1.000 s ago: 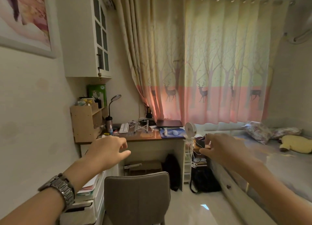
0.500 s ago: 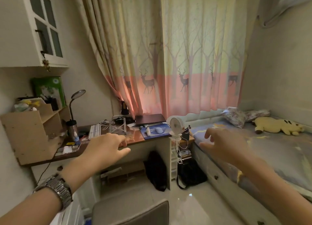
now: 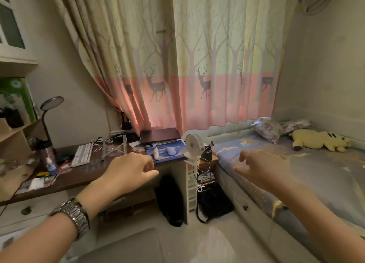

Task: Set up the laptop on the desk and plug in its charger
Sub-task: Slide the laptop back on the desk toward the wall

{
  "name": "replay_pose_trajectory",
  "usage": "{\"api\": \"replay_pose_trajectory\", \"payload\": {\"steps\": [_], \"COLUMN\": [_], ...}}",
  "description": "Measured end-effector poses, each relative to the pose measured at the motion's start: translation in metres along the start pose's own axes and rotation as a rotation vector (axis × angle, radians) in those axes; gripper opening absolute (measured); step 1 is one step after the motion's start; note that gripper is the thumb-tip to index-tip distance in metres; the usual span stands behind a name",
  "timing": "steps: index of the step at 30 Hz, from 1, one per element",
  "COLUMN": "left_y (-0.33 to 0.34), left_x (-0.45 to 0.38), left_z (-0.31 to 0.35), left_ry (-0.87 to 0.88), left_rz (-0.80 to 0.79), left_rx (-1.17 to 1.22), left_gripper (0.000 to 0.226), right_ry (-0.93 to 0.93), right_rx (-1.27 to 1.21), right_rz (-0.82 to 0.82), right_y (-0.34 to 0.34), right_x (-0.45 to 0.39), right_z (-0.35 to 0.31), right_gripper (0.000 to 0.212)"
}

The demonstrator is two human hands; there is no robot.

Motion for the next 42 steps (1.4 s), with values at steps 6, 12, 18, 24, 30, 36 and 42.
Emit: {"api": "replay_pose_trajectory", "payload": {"steps": [6,12,18,24,30,36,42], "left_y": [0.069,0.115,0.121,0.144,0.159,0.173,0.212], "left_x": [-0.091,-0.158,-0.213,-0.267,-0.337,-0.396,-0.438], "left_z": [0.049,0.083,0.059,0.01,-0.074,-0.133,-0.172], "left_ry": [-0.128,-0.193,-0.275,-0.306,-0.381,-0.372,-0.396], "left_rz": [-0.091,-0.106,-0.09,-0.097,-0.081,-0.037,-0.074], "left_rx": [0.097,0.066,-0.007,-0.074,-0.122,-0.201,-0.17], "left_gripper": [0.032,0.03,0.029,0.029,0.028,0.034,0.027], "right_ry": [-0.11,-0.224,-0.302,-0.349,-0.367,-0.394,-0.451], "right_rx": [0.046,0.07,-0.035,-0.063,-0.059,-0.091,-0.067], "right_rz": [-0.095,-0.126,-0.141,-0.141,-0.173,-0.204,-0.227], "right_y": [0.064,0.11,0.159,0.201,0.24,0.282,0.336], "right_x": [-0.081,-0.151,-0.219,-0.301,-0.396,-0.465,-0.532], "right_z": [0.084,0.136,0.134,0.114,0.077,0.047,0.027], "right_gripper": [0.034,0.034,0.03,0.033,0.035,0.027,0.03]}}
Point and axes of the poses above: each hand's wrist, its own x-axis away from the middle knuckle, its own y-axis out of the palm, z = x × y, the point moved 4 cm from there along -x, towards the middle knuckle, and after that the axes turned 6 degrees about -y, right-handed, at the moved point
